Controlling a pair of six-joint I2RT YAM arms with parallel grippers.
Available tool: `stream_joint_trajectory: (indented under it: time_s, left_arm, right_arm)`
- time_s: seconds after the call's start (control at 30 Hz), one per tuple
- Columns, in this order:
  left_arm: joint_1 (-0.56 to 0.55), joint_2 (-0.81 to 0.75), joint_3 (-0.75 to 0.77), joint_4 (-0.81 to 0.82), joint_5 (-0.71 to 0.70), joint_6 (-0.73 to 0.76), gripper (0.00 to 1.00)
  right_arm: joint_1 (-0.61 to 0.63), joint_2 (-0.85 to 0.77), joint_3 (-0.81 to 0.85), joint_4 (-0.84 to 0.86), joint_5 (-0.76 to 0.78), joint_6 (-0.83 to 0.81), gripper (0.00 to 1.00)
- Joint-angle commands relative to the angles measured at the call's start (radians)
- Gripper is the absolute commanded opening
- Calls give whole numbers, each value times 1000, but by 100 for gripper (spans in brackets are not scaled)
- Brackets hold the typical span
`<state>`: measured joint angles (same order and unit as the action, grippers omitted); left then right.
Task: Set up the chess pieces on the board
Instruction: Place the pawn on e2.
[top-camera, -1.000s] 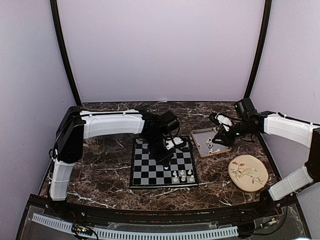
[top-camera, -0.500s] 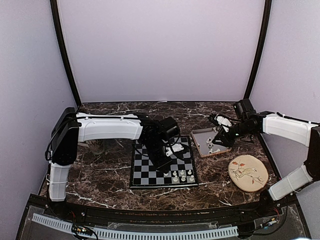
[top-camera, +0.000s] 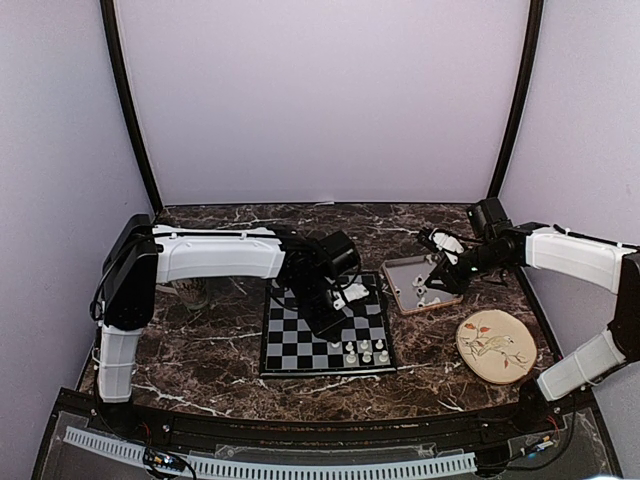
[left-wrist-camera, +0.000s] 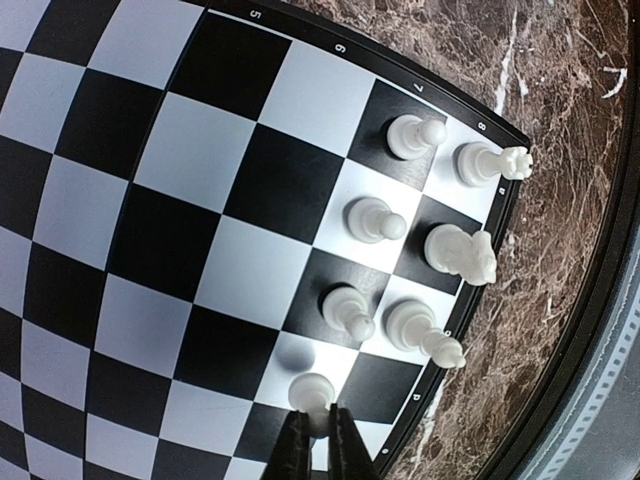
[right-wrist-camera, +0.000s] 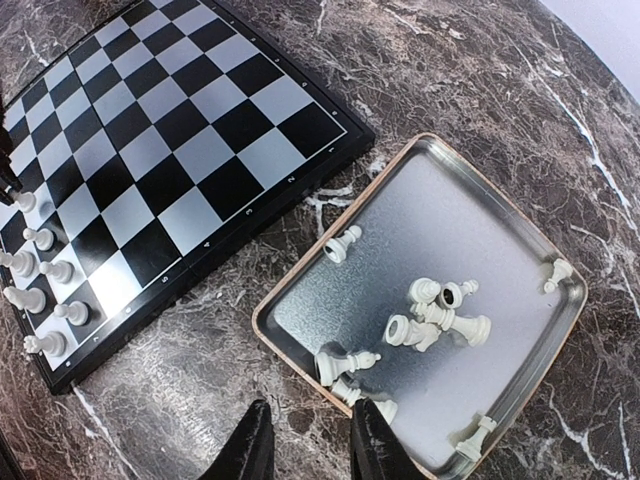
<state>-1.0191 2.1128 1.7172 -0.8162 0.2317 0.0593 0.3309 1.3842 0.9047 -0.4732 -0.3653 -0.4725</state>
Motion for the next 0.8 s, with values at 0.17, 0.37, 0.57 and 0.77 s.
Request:
stream_joint_trajectory:
  time_s: [0.17,0.37,0.57,0.77]
  left_arm:
    - [-4,4,-11,-11,-23,-3,10]
    - [-6,20,-11,-8,-8,-2,10]
    - [-7,34,-11,-7,5,-4,11]
    - [-9,38,-6,-13,4,-7,19]
  right_arm:
    - [-3,6,-1,2,5,-11,27]
    - [-3,6,-1,1,7,-12,27]
    - [-4,7,-1,-1,8,-13,27]
    - [-4,7,0,-2,9,-14,27]
